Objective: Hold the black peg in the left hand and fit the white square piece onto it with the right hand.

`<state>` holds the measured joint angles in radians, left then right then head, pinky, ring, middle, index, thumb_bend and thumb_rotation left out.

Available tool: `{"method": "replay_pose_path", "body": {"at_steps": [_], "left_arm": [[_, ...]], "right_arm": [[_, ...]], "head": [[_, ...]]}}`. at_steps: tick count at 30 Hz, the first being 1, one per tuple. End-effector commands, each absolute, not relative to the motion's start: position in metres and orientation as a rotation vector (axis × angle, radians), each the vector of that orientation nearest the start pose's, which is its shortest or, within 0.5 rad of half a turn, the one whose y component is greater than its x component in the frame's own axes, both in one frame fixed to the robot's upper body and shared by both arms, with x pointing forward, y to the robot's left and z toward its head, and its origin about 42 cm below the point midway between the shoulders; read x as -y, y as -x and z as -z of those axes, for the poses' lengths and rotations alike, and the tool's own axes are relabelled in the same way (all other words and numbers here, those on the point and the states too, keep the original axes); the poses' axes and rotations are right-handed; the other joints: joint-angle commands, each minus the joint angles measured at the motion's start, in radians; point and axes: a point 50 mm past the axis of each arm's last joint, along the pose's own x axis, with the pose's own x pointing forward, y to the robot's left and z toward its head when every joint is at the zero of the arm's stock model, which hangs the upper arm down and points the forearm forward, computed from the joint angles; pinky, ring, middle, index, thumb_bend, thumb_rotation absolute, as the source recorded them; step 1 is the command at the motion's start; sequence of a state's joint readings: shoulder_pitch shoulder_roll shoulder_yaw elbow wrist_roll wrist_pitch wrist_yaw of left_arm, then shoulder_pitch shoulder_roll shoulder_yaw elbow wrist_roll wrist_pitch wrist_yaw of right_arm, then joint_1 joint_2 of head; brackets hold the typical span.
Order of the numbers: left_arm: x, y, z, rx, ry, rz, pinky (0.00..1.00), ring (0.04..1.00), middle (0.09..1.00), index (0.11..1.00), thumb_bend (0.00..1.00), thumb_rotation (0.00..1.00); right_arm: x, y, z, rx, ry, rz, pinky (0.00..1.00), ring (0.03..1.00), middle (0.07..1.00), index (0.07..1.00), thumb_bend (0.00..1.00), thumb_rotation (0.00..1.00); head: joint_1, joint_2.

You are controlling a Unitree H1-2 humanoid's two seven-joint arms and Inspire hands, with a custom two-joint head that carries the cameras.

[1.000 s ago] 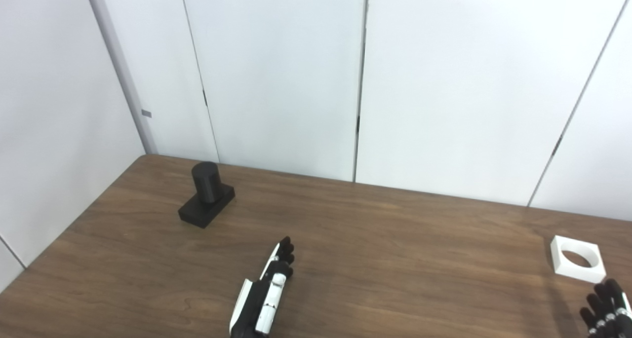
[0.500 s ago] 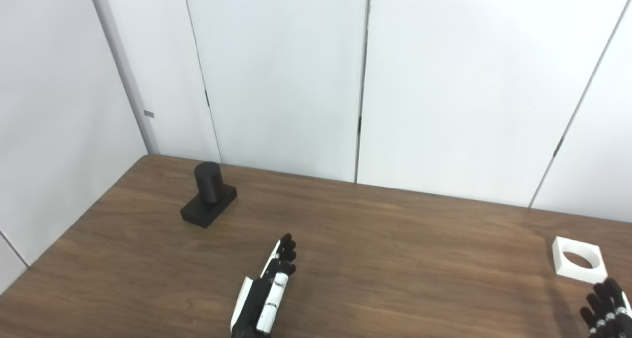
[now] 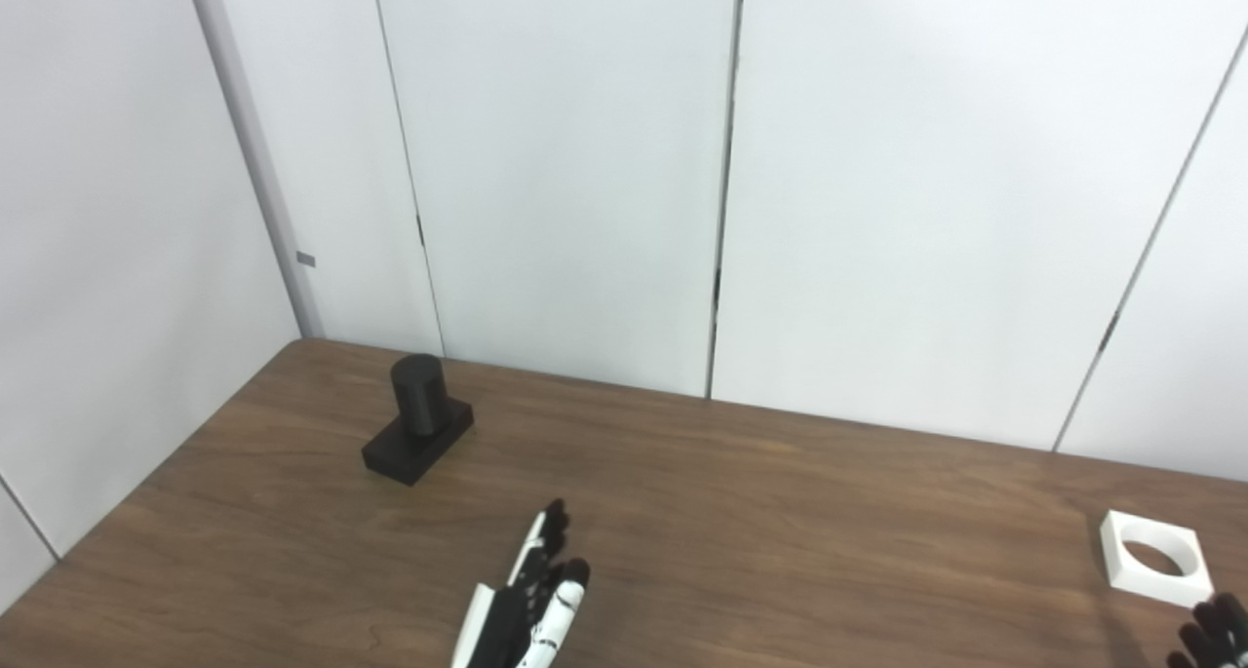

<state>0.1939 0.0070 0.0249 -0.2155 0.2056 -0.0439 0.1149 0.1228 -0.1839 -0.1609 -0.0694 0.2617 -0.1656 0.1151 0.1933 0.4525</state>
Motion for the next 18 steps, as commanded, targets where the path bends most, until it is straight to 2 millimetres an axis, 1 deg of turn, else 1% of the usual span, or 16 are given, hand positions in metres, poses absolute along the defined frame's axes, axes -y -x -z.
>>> {"method": "replay_pose_path", "body": {"at_steps": [1, 2, 4, 6, 8, 10, 11, 12, 14, 16, 18], "left_arm": [[-0.252, -0.199, -0.126, 0.105, -0.314, -0.267, 0.93, 0.963, 0.977, 0.996, 0.52, 0.52], [-0.258, -0.199, -0.133, 0.118, -0.35, -0.293, 0.91, 0.958, 0.977, 0.994, 0.55, 0.5], [-0.274, -0.202, -0.146, 0.136, -0.438, -0.347, 0.89, 0.948, 0.967, 0.983, 0.59, 0.47], [-0.292, -0.207, -0.157, 0.13, -0.534, -0.404, 0.93, 0.955, 0.965, 0.963, 0.63, 0.41], [-0.305, -0.211, -0.164, 0.106, -0.617, -0.447, 0.95, 0.961, 0.964, 0.957, 0.69, 0.43], [-0.315, -0.215, -0.169, 0.079, -0.685, -0.476, 0.94, 0.953, 0.958, 0.945, 0.72, 0.43], [-0.322, -0.219, -0.171, 0.059, -0.752, -0.502, 0.91, 0.944, 0.953, 0.943, 0.73, 0.43], [-0.33, -0.224, -0.173, 0.055, -0.82, -0.526, 0.83, 0.911, 0.933, 0.926, 0.76, 0.44], [-0.346, -0.236, -0.173, 0.046, -0.919, -0.564, 0.77, 0.883, 0.913, 0.896, 0.78, 0.42], [-0.362, -0.249, -0.17, 0.017, -0.98, -0.598, 0.8, 0.902, 0.921, 0.875, 0.8, 0.45], [-0.374, -0.261, -0.167, -0.019, -1.033, -0.621, 0.83, 0.913, 0.914, 0.852, 0.81, 0.44]], "right_arm": [[0.308, -0.218, -0.074, 0.034, -0.091, 0.108, 1.0, 1.0, 1.0, 1.0, 0.73, 1.0], [0.308, -0.218, -0.074, 0.034, -0.089, 0.11, 1.0, 1.0, 1.0, 1.0, 0.72, 1.0], [0.306, -0.218, -0.074, 0.034, -0.079, 0.111, 1.0, 1.0, 1.0, 1.0, 0.71, 1.0], [0.306, -0.218, -0.074, 0.033, -0.077, 0.111, 1.0, 1.0, 1.0, 1.0, 0.7, 1.0], [0.306, -0.218, -0.073, 0.03, -0.076, 0.111, 1.0, 1.0, 1.0, 1.0, 0.7, 1.0], [0.306, -0.218, -0.073, 0.028, -0.076, 0.113, 1.0, 1.0, 1.0, 1.0, 0.7, 1.0], [0.306, -0.219, -0.072, 0.029, -0.076, 0.116, 1.0, 1.0, 0.998, 1.0, 0.69, 1.0], [0.306, -0.219, -0.072, 0.031, -0.076, 0.119, 1.0, 1.0, 0.997, 1.0, 0.69, 1.0], [0.305, -0.22, -0.072, 0.031, -0.077, 0.124, 1.0, 1.0, 0.995, 1.0, 0.7, 1.0], [0.304, -0.221, -0.071, 0.033, -0.086, 0.129, 1.0, 1.0, 0.994, 1.0, 0.71, 1.0], [0.303, -0.221, -0.07, 0.034, -0.086, 0.134, 1.0, 1.0, 0.987, 1.0, 0.69, 1.0]], "head": [[-0.002, 0.001], [-0.006, 0.001], [-0.009, 0.001], [-0.009, 0.001], [-0.009, 0.002], [-0.011, 0.0], [-0.013, 0.002], [-0.013, 0.002], [-0.016, 0.002], [-0.019, 0.002], [-0.021, 0.002]]}}
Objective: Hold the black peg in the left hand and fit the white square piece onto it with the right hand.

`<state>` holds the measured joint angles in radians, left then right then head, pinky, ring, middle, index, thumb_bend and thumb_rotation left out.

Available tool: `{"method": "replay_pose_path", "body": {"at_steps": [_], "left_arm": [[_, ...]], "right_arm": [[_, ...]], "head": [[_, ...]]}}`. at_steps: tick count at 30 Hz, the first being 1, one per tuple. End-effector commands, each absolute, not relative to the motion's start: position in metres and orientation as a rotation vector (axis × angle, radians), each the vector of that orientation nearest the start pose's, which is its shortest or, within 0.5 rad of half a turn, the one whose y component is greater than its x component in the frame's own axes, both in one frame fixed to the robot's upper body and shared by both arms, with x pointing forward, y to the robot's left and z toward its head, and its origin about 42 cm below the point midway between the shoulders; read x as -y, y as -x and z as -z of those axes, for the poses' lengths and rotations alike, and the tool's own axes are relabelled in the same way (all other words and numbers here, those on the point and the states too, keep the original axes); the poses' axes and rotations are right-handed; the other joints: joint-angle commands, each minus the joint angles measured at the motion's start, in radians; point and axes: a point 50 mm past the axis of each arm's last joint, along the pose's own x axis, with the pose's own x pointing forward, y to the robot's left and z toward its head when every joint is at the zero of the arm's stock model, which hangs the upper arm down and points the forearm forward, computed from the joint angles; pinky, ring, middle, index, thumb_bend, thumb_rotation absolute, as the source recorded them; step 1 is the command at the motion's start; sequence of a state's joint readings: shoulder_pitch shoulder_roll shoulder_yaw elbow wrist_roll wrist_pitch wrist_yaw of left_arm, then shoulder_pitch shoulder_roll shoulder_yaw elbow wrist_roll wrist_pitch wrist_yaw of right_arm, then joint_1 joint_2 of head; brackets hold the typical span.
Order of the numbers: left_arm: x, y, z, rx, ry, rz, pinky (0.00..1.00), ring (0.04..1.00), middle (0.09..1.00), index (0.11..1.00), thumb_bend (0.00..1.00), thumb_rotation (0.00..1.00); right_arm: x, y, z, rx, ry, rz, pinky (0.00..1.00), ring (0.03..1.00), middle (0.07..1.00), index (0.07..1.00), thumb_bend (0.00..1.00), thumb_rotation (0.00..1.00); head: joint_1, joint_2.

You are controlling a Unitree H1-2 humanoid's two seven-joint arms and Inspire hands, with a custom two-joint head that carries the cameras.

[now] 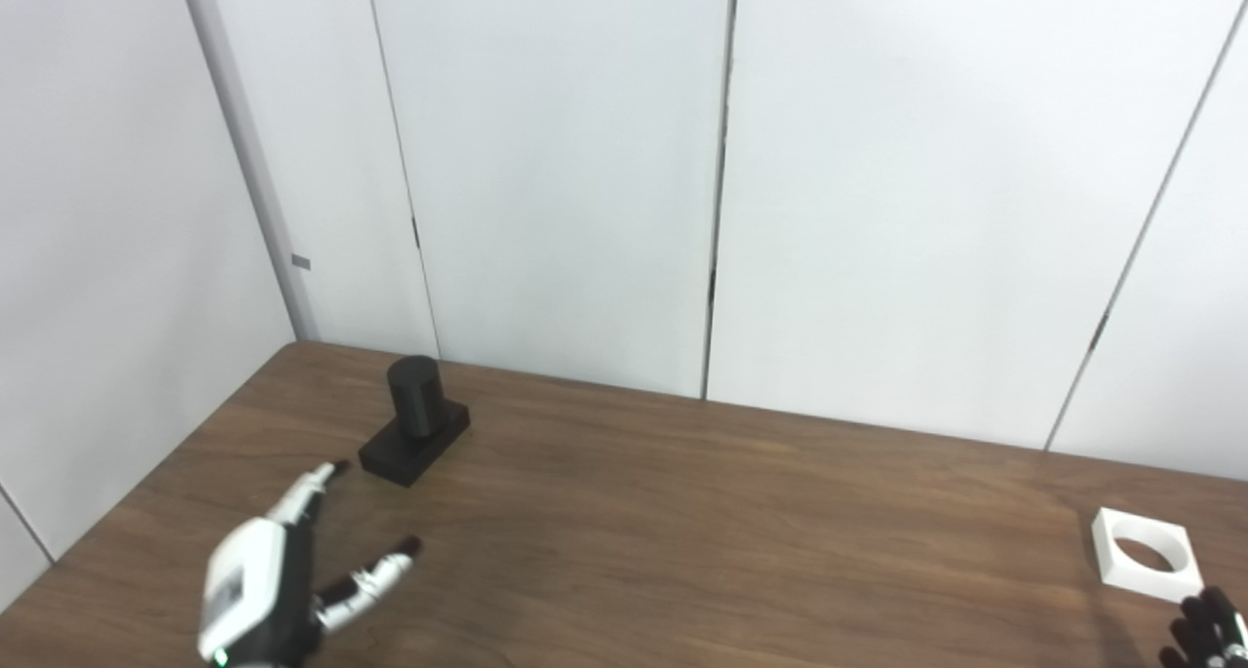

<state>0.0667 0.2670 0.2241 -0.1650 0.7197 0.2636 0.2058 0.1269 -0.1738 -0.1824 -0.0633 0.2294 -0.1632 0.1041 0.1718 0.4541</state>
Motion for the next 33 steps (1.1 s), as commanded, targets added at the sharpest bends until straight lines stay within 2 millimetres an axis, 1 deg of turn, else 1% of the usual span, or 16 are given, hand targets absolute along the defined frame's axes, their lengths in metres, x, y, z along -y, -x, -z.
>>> {"method": "replay_pose_path", "body": {"at_steps": [1, 4, 10, 12, 15, 18, 21, 30, 33], "left_arm": [[-0.379, -0.266, -0.165, -0.034, -1.057, -0.627, 0.84, 0.916, 0.912, 0.848, 0.8, 0.44], [-0.389, -0.28, -0.162, -0.061, -1.116, -0.641, 0.87, 0.915, 0.903, 0.821, 0.81, 0.42], [-0.394, -0.294, -0.159, -0.081, -1.167, -0.631, 0.89, 0.908, 0.894, 0.802, 0.83, 0.43], [-0.395, -0.299, -0.158, -0.096, -1.203, -0.621, 0.9, 0.913, 0.898, 0.811, 0.83, 0.49], [-0.396, -0.308, -0.158, -0.135, -1.231, -0.595, 0.93, 0.93, 0.909, 0.825, 0.84, 0.55], [-0.397, -0.319, -0.157, -0.169, -1.248, -0.576, 0.93, 0.934, 0.911, 0.827, 0.85, 0.58], [-0.395, -0.33, -0.158, -0.195, -1.267, -0.561, 0.93, 0.936, 0.907, 0.818, 0.89, 0.62], [-0.397, -0.345, -0.157, -0.234, -1.295, -0.553, 0.92, 0.929, 0.897, 0.809, 0.9, 0.63], [-0.398, -0.349, -0.157, -0.246, -1.296, -0.547, 0.93, 0.942, 0.907, 0.822, 0.91, 0.65]], "right_arm": [[0.303, -0.221, -0.07, 0.033, -0.086, 0.135, 1.0, 1.0, 0.984, 1.0, 0.69, 1.0], [0.302, -0.22, -0.07, 0.028, -0.079, 0.138, 1.0, 1.0, 0.988, 1.0, 0.7, 1.0], [0.299, -0.22, -0.071, 0.03, -0.089, 0.135, 1.0, 1.0, 0.987, 1.0, 0.68, 1.0], [0.298, -0.219, -0.072, 0.029, -0.081, 0.135, 1.0, 1.0, 0.987, 1.0, 0.67, 1.0], [0.297, -0.219, -0.073, 0.033, -0.085, 0.137, 1.0, 1.0, 0.985, 1.0, 0.67, 1.0], [0.298, -0.219, -0.074, 0.035, -0.092, 0.134, 1.0, 1.0, 0.988, 1.0, 0.67, 1.0], [0.298, -0.219, -0.075, 0.036, -0.091, 0.131, 1.0, 1.0, 0.993, 1.0, 0.67, 1.0], [0.298, -0.216, -0.078, 0.037, -0.097, 0.126, 1.0, 1.0, 1.0, 1.0, 0.63, 1.0], [0.299, -0.215, -0.079, 0.033, -0.096, 0.127, 1.0, 1.0, 1.0, 1.0, 0.63, 1.0]], "head": [[-0.002, 0.001], [-0.002, 0.006], [-0.008, 0.014], [-0.01, 0.016], [-0.015, 0.018], [-0.015, 0.018], [-0.015, 0.018], [-0.007, 0.028], [-0.007, 0.029]]}}
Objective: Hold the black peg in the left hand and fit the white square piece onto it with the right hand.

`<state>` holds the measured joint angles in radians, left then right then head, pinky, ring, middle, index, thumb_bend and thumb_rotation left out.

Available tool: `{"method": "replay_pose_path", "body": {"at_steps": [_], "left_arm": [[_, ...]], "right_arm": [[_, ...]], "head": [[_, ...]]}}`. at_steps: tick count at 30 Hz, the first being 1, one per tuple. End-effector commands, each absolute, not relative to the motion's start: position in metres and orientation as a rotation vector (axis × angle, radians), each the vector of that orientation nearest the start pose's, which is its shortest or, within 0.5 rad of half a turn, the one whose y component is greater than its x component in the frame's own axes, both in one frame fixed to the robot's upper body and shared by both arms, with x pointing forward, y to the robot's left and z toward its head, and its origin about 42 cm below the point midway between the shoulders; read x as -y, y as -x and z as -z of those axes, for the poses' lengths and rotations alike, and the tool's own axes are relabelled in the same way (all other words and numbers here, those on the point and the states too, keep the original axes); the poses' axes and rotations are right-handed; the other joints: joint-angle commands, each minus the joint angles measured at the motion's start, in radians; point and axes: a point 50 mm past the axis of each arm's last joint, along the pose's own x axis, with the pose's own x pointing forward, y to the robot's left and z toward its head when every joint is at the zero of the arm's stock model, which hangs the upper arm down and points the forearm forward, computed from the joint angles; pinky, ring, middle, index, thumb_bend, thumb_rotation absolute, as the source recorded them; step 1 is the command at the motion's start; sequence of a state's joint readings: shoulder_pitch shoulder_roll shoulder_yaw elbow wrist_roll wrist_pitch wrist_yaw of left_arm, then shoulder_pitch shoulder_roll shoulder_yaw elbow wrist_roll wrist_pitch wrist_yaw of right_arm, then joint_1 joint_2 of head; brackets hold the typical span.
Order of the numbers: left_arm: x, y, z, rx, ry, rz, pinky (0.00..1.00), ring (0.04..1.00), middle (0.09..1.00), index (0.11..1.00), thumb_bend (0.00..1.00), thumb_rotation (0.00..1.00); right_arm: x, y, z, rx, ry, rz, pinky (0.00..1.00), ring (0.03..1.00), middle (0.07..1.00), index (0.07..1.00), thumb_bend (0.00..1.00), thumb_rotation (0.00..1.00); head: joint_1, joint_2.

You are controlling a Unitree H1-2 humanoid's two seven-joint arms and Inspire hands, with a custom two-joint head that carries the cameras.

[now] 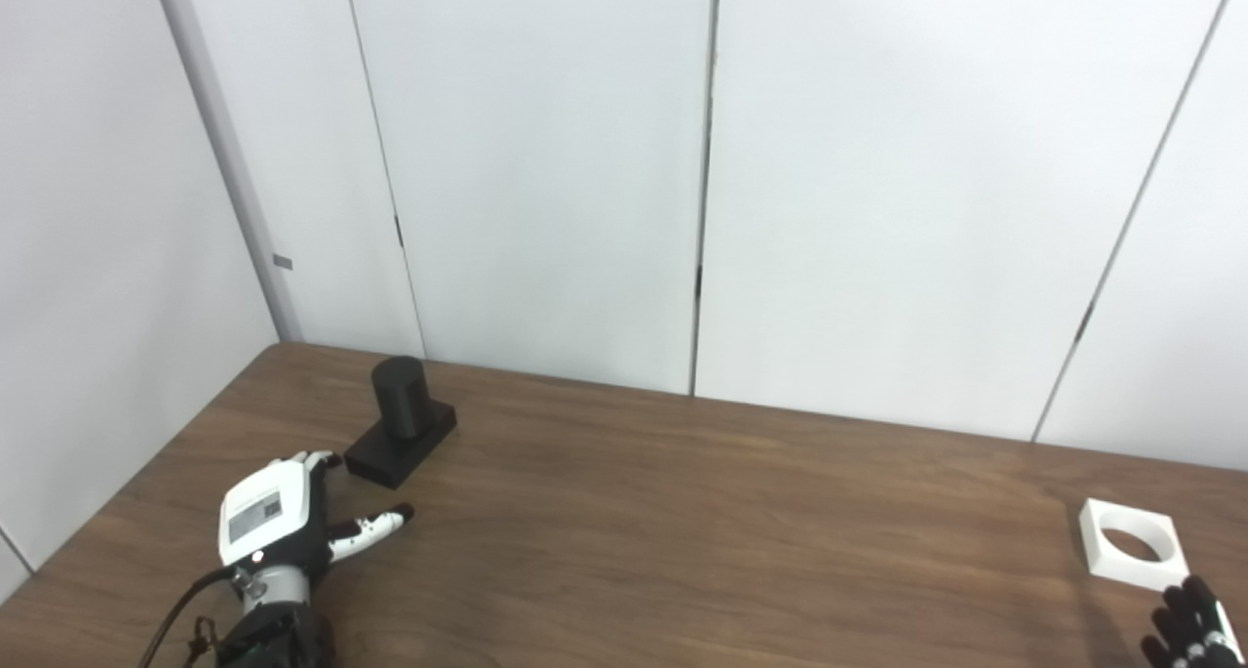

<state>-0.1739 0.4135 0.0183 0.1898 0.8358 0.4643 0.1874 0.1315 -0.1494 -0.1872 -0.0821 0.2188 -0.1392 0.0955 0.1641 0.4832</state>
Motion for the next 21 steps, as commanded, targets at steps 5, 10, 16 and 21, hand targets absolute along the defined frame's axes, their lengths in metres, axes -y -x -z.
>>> {"method": "replay_pose_path", "body": {"at_steps": [5, 10, 16, 21], "left_arm": [[-0.4, -0.356, -0.158, -0.251, -1.306, -0.55, 0.95, 0.946, 0.912, 0.843, 0.94, 0.67], [-0.402, -0.362, -0.16, -0.268, -1.316, -0.555, 0.96, 0.953, 0.923, 0.857, 0.97, 0.7], [-0.403, -0.367, -0.163, -0.28, -1.313, -0.56, 0.99, 0.964, 0.934, 0.87, 0.97, 0.71], [-0.402, -0.372, -0.164, -0.279, -1.315, -0.559, 0.99, 0.96, 0.924, 0.858, 0.98, 0.71]], "right_arm": [[0.299, -0.214, -0.079, 0.029, -0.092, 0.131, 1.0, 1.0, 1.0, 1.0, 0.63, 1.0], [0.299, -0.214, -0.08, 0.031, -0.089, 0.127, 1.0, 1.0, 1.0, 1.0, 0.62, 1.0], [0.298, -0.214, -0.081, 0.036, -0.1, 0.129, 1.0, 1.0, 0.999, 1.0, 0.6, 1.0], [0.298, -0.213, -0.083, 0.035, -0.1, 0.121, 1.0, 1.0, 1.0, 1.0, 0.58, 1.0]], "head": [[0.002, 0.003], [0.002, 0.003], [0.003, 0.008], [0.0, 0.01]]}}
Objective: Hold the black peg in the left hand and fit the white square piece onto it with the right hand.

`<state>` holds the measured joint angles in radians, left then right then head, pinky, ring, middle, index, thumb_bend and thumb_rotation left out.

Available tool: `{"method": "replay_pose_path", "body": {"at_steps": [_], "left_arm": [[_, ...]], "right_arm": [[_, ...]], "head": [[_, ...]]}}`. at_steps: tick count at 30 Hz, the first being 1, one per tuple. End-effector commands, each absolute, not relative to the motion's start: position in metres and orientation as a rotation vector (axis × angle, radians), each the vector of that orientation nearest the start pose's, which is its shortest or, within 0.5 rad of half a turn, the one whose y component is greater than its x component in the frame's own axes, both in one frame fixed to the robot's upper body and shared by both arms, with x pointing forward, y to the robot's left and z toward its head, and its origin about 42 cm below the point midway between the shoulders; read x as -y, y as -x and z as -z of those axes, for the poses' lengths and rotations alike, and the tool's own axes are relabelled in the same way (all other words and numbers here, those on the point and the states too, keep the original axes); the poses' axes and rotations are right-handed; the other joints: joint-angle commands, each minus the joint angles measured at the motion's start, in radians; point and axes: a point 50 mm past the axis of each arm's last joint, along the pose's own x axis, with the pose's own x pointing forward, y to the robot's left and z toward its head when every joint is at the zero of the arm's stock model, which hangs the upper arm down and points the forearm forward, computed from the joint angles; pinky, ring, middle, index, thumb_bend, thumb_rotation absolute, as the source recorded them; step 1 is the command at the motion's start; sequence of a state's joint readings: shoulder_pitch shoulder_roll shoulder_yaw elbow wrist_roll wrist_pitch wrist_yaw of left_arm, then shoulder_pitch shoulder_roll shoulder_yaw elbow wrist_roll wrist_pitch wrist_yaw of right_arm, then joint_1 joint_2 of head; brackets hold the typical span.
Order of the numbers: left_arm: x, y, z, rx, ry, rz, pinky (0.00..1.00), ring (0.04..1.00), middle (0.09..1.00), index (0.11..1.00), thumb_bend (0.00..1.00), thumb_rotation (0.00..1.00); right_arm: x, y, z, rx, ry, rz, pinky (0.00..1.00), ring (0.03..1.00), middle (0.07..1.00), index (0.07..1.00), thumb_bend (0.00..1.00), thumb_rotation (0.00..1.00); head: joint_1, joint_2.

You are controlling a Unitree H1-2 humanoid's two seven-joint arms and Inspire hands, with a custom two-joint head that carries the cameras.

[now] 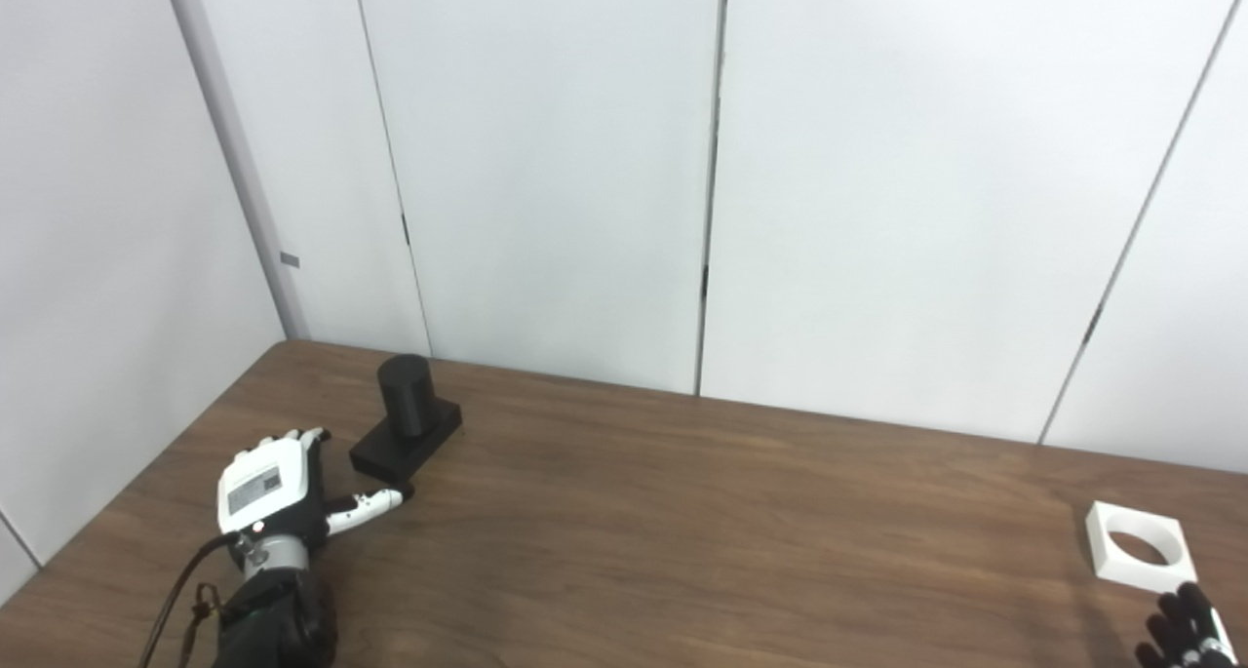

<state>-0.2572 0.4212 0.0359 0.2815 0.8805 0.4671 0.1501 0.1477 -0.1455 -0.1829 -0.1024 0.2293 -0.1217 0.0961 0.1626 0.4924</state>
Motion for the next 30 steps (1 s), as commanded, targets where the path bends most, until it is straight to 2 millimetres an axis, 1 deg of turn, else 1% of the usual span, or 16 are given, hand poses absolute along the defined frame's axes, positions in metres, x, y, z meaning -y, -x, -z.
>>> {"method": "replay_pose_path", "body": {"at_steps": [1, 9, 12, 17, 21, 25, 28, 30], "left_arm": [[-0.401, -0.374, -0.164, -0.279, -1.311, -0.555, 0.99, 0.961, 0.923, 0.858, 0.98, 0.7], [-0.397, -0.385, -0.167, -0.289, -1.315, -0.52, 0.96, 0.948, 0.906, 0.843, 1.0, 0.7], [-0.395, -0.388, -0.168, -0.298, -1.323, -0.508, 0.96, 0.951, 0.91, 0.844, 1.0, 0.72], [-0.39, -0.392, -0.17, -0.299, -1.317, -0.494, 0.96, 0.95, 0.914, 0.83, 1.0, 0.72], [-0.386, -0.395, -0.169, -0.298, -1.318, -0.49, 0.95, 0.947, 0.912, 0.82, 0.98, 0.72], [-0.383, -0.398, -0.168, -0.295, -1.311, -0.494, 0.95, 0.944, 0.908, 0.813, 0.95, 0.7], [-0.382, -0.401, -0.168, -0.292, -1.313, -0.498, 0.95, 0.945, 0.908, 0.802, 0.94, 0.68], [-0.382, -0.402, -0.168, -0.289, -1.315, -0.503, 0.94, 0.935, 0.9, 0.79, 0.93, 0.67]], "right_arm": [[0.298, -0.213, -0.083, 0.034, -0.096, 0.125, 1.0, 1.0, 0.999, 1.0, 0.58, 1.0], [0.297, -0.213, -0.083, 0.041, -0.098, 0.135, 1.0, 1.0, 0.982, 1.0, 0.56, 1.0], [0.296, -0.213, -0.084, 0.044, -0.098, 0.134, 1.0, 1.0, 0.98, 1.0, 0.56, 1.0], [0.295, -0.212, -0.085, 0.045, -0.095, 0.133, 1.0, 1.0, 0.981, 1.0, 0.56, 1.0], [0.295, -0.213, -0.086, 0.047, -0.094, 0.134, 1.0, 1.0, 0.978, 1.0, 0.56, 1.0], [0.294, -0.212, -0.087, 0.048, -0.086, 0.135, 1.0, 1.0, 0.982, 1.0, 0.55, 1.0], [0.295, -0.211, -0.088, 0.047, -0.09, 0.135, 1.0, 1.0, 0.98, 1.0, 0.52, 1.0], [0.295, -0.211, -0.089, 0.046, -0.087, 0.133, 1.0, 1.0, 0.985, 1.0, 0.53, 1.0]], "head": [[-0.001, 0.001], [-0.005, 0.001], [-0.007, 0.003], [-0.008, 0.004], [-0.008, 0.004], [-0.009, 0.008], [-0.009, 0.009], [-0.009, 0.009]]}}
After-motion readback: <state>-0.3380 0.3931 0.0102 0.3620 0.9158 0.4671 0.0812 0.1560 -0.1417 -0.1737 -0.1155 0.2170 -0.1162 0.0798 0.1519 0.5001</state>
